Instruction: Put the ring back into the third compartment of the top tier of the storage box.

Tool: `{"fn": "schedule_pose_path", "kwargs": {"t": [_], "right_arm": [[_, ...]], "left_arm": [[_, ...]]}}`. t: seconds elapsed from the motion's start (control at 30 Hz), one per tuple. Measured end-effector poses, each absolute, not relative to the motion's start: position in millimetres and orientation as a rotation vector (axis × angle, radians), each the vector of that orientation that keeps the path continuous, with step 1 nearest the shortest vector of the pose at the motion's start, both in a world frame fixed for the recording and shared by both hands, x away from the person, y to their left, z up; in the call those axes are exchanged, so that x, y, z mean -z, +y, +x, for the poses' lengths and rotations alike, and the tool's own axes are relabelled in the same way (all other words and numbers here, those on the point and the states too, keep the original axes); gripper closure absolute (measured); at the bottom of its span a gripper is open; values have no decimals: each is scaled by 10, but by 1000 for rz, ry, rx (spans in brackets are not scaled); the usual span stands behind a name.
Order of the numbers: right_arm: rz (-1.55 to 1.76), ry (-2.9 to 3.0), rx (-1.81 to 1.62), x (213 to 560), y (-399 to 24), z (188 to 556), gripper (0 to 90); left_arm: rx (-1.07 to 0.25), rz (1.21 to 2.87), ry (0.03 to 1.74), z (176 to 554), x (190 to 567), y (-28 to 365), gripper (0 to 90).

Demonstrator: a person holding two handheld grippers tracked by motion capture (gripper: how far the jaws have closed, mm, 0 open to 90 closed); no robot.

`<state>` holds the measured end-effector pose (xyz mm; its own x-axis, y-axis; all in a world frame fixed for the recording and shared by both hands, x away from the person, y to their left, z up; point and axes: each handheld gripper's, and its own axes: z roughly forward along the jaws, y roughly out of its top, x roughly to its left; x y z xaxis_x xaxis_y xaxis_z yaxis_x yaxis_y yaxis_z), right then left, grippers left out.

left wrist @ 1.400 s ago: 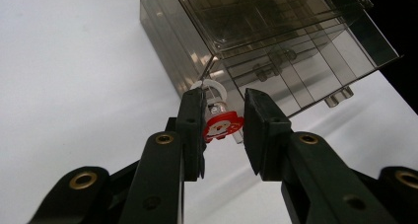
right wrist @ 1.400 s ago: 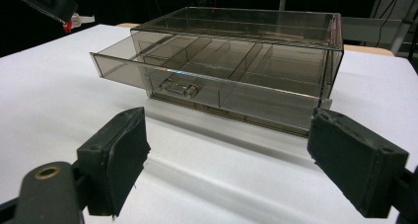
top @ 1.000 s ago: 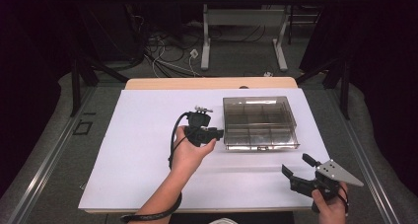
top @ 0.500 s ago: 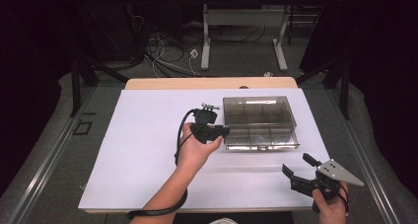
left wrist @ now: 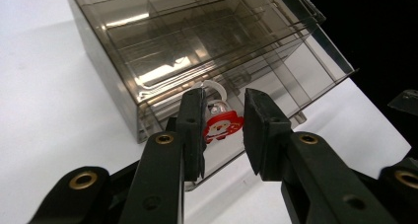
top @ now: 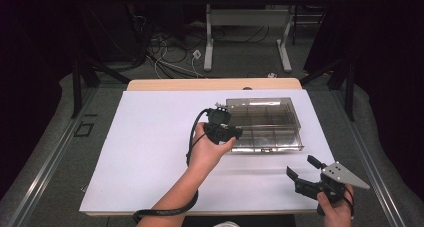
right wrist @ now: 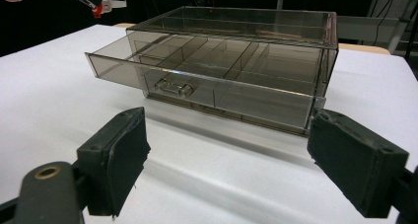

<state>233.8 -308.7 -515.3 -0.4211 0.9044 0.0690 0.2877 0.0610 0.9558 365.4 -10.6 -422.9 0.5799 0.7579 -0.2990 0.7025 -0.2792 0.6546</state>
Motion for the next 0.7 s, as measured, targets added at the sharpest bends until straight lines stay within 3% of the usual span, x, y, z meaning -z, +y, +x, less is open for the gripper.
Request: {"fn": "schedule_pose_path", "kwargs": {"t": [0.7], "right_arm": [[1198,1766,-1378,5137,-3098,2324,150]], "left_arm": [[-74,2058,1112,3658,4167,-440,700]]}}
